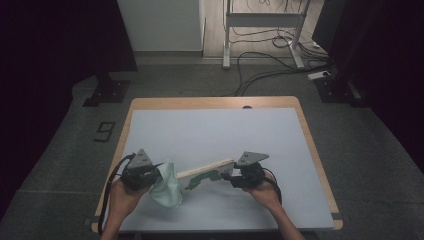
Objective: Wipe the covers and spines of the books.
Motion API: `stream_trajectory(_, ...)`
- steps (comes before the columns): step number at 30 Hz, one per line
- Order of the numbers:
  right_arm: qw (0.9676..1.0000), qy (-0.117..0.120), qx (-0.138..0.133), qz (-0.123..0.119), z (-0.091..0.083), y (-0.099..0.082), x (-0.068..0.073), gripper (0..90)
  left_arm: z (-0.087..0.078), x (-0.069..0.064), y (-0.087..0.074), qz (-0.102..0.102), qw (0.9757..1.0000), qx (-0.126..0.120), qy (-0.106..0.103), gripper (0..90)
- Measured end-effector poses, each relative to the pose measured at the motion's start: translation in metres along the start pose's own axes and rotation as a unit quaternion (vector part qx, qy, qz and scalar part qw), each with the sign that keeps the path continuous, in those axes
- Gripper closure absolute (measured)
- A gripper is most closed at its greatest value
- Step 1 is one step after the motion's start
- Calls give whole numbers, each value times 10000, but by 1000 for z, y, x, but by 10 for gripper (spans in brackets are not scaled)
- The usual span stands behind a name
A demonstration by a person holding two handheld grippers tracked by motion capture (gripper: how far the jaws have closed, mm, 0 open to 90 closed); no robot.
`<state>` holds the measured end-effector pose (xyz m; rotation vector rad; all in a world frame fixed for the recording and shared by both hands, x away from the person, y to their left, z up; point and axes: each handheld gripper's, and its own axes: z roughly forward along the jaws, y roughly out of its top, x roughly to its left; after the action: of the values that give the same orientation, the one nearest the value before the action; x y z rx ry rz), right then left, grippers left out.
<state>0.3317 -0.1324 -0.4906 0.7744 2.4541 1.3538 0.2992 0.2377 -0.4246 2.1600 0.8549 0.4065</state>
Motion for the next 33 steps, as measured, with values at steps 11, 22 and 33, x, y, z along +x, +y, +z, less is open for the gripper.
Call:
stream_trajectory(11, 10000, 19, 6, 20, 0, 0, 0, 459, -12, 41, 3, -290, 9984, 58, 482, 793)
stream_trajectory(22, 10000, 6, 23, 18, 0, 1, 0, 459, 11, 68, 0, -471, 9973, 125, 553, 771)
stream_trajectory(33, 10000, 20, -13, 52, 0, 0, -1, 459, 57, 78, -28, -730, 9953, 428, 460, 731)
